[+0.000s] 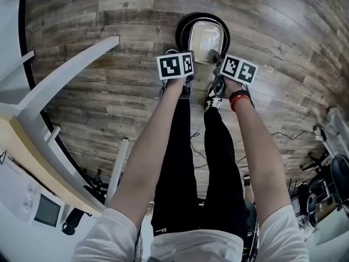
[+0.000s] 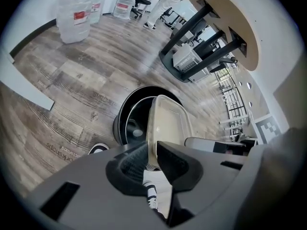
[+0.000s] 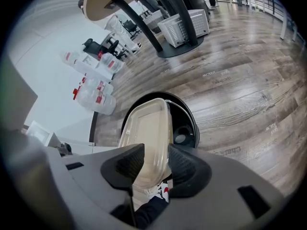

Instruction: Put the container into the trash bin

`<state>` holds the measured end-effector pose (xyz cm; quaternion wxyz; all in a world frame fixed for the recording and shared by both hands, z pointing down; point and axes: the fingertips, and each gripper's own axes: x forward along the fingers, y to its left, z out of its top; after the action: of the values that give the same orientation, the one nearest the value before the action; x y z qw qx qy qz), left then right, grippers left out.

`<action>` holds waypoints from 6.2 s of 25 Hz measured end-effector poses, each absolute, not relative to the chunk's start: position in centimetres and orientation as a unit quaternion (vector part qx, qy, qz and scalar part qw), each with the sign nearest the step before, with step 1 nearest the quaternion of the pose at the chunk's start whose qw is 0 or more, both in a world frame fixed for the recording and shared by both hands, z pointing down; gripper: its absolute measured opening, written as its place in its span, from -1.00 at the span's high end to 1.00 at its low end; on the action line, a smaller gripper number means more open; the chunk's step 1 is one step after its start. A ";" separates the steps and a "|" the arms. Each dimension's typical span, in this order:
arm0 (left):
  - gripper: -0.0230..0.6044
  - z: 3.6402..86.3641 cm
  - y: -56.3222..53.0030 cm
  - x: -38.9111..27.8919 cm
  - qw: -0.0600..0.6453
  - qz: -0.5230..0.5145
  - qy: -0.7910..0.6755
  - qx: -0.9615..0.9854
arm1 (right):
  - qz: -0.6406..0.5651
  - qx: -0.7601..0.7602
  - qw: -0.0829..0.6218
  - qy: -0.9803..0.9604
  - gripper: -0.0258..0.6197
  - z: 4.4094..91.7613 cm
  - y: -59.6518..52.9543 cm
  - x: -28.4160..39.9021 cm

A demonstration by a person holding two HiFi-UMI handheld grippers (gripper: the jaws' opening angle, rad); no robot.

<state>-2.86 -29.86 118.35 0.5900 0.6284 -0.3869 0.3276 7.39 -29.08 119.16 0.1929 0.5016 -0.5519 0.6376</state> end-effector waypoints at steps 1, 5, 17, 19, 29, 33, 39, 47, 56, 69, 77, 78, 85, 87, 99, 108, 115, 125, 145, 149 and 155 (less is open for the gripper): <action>0.74 118.4 -29.9 -2.8 0.592 0.325 -0.385 0.629 | 0.634 0.501 0.193 -0.556 0.43 119.1 -29.3 7.4; 0.58 118.5 -29.7 -2.6 0.599 0.318 -0.382 0.627 | 0.631 0.503 0.188 -0.560 0.34 119.0 -29.7 7.7; 0.47 116.7 -30.0 -2.0 0.597 0.311 -0.384 0.632 | 0.622 0.488 0.221 -0.571 0.25 117.3 -29.1 8.1; 0.47 115.9 -30.1 -1.7 0.594 0.312 -0.382 0.636 | 0.619 0.484 0.229 -0.574 0.25 116.4 -29.1 8.1; 0.47 108.4 -30.5 -1.4 0.577 0.314 -0.384 0.649 | 0.587 0.482 0.258 -0.597 0.24 108.9 -29.8 9.3; 0.46 104.3 -30.6 -1.6 0.568 0.313 -0.382 0.659 | 0.583 0.491 0.249 -0.598 0.24 104.9 -30.0 9.9; 0.43 97.0 -30.0 -1.6 0.554 0.314 -0.377 0.673 | 0.574 0.495 0.254 -0.601 0.25 98.1 -29.4 10.7; 0.43 88.7 -30.0 -1.6 0.547 0.290 -0.392 0.681 | 0.556 0.492 0.251 -0.620 0.26 89.6 -28.9 10.4; 0.43 82.5 -28.4 -1.9 0.537 0.268 -0.404 0.690 | 0.542 0.493 0.247 -0.634 0.26 83.6 -26.9 10.1; 0.43 71.9 -26.3 -2.6 0.486 0.238 -0.411 0.734 | 0.506 0.501 0.212 -0.669 0.26 73.3 -25.0 10.0; 0.44 66.0 -25.0 -2.8 0.457 0.209 -0.423 0.754 | 0.474 0.508 0.187 -0.694 0.27 67.2 -24.5 9.9; 0.45 65.2 -24.8 -2.8 0.453 0.207 -0.426 0.755 | 0.471 0.508 0.183 -0.698 0.27 66.3 -24.4 9.9; 0.47 60.4 -23.2 -3.7 0.424 0.189 -0.442 0.768 | 0.438 0.509 0.162 -0.723 0.29 60.8 -23.9 9.8; 0.47 59.3 -22.7 -4.0 0.420 0.182 -0.448 0.768 | 0.432 0.502 0.153 -0.733 0.29 59.6 -23.3 9.6; 0.50 51.7 -21.2 -5.0 0.367 0.132 -0.485 0.783 | 0.362 0.503 0.118 -0.776 0.32 51.9 -21.0 9.7; 0.52 47.1 -21.8 -4.5 0.303 0.130 -0.502 0.800 | 0.291 0.521 0.113 -0.794 0.42 46.1 -22.6 12.1; 0.56 42.4 -24.1 -4.1 0.256 0.112 -0.506 0.816 | 0.243 0.530 0.099 -0.807 0.44 41.6 -24.7 12.8; 0.62 35.1 -26.9 -3.8 0.192 0.076 -0.505 0.838 | 0.205 0.533 0.060 -0.819 0.52 35.6 -27.3 11.7; 0.81 26.9 -30.7 -4.1 0.106 0.048 -0.516 0.849 | 0.160 0.559 0.010 -0.814 0.80 28.3 -31.0 12.2; 0.83 26.6 -31.6 -4.2 0.102 0.044 -0.515 0.850 | 0.154 0.564 0.005 -0.811 0.86 27.9 -31.8 12.0; 0.84 26.4 -33.1 -4.3 0.098 0.044 -0.511 0.853 | 0.144 0.572 0.006 -0.808 0.87 27.7 -32.9 11.9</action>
<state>-4.34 -33.07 26.35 0.0979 0.8529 -0.5109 0.0437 11.86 -32.95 27.67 0.0062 0.5720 -0.8075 0.1439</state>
